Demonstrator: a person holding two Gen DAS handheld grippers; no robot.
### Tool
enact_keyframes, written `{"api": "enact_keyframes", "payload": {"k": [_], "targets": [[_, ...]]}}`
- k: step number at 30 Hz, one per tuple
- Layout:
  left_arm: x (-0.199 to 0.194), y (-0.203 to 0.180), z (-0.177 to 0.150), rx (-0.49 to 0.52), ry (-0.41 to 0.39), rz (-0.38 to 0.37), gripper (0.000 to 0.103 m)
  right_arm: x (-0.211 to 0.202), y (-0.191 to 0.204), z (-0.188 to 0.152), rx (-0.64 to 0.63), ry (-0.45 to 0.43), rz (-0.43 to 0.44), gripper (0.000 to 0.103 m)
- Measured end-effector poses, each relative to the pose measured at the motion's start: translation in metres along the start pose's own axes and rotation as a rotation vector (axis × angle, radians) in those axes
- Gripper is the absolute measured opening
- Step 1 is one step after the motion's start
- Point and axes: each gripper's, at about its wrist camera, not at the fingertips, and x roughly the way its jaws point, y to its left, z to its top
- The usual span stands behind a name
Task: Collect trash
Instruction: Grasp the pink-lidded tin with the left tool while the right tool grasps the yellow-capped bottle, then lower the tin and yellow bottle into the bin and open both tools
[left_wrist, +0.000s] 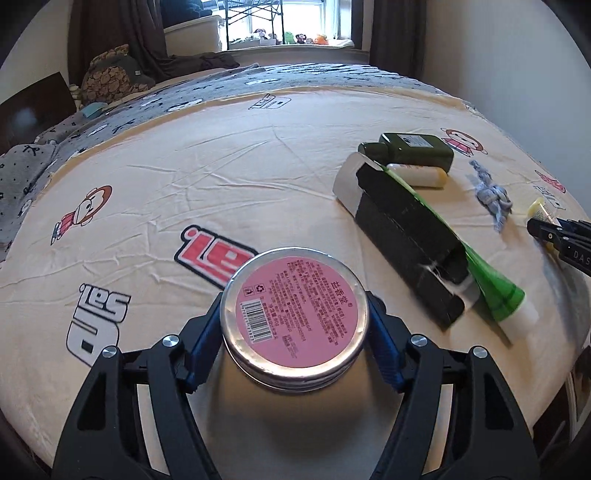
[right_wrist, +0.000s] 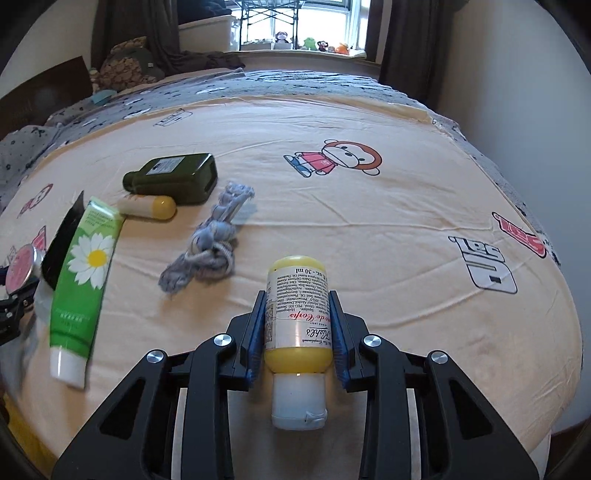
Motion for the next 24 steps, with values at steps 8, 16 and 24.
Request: {"api": "enact_keyframes", "payload": {"k": [8,16,24], "targets": [[-0.057,-0.014,-0.046,0.025,-0.056,-0.042,0.067,-0.061,0.008,-0.047,-0.012,-0.059,0.063,0.032],[-0.109,-0.042,-0.098,0.060,-0.088,-0.115,0.067,-0.116,0.028,-0.102,-0.050,-0.090,0.136,0.032],[-0.112,-0.075,-0.149,0.163,0.006,-0.208,0.067,-0.110,0.047,-0.166,-0.106,0.047,0.198,0.032]]}}
